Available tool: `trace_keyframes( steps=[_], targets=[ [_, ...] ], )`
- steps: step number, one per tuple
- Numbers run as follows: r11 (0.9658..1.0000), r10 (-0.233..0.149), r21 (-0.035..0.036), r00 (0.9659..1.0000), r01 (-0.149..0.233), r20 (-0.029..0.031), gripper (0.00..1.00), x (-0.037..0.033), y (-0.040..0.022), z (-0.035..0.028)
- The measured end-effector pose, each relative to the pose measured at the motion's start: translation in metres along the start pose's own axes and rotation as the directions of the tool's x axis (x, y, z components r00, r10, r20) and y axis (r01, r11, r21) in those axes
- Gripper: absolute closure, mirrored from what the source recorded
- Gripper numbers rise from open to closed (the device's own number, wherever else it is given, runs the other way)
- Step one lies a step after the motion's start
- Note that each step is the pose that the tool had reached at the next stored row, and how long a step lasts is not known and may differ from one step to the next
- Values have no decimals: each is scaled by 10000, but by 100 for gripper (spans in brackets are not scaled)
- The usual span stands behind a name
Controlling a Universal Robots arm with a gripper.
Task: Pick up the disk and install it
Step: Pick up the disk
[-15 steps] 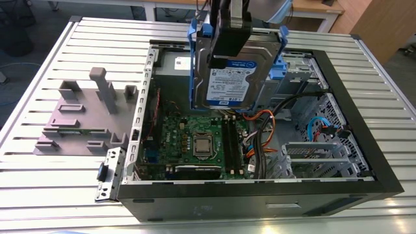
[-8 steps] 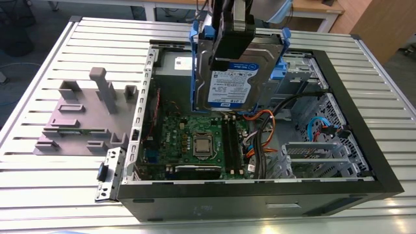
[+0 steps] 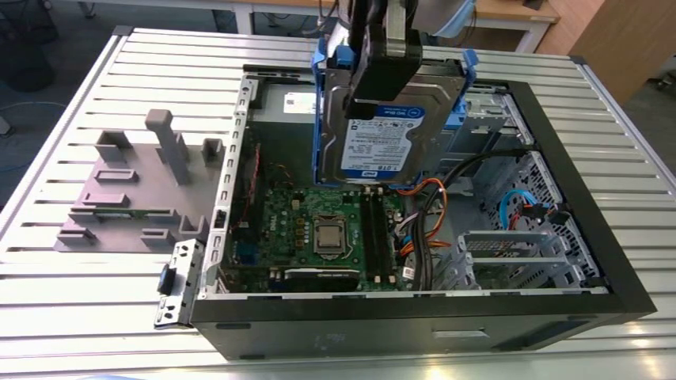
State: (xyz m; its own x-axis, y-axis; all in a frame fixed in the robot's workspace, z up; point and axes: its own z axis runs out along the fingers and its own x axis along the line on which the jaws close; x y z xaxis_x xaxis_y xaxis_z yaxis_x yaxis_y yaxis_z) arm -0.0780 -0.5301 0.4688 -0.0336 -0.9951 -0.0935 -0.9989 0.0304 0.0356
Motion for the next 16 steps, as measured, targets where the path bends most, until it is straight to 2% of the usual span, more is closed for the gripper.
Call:
trace_keyframes(
  steps=[16],
  targets=[
    [10000,-1,-1,10000,1,0,63,84,-79,-3]
  ],
)
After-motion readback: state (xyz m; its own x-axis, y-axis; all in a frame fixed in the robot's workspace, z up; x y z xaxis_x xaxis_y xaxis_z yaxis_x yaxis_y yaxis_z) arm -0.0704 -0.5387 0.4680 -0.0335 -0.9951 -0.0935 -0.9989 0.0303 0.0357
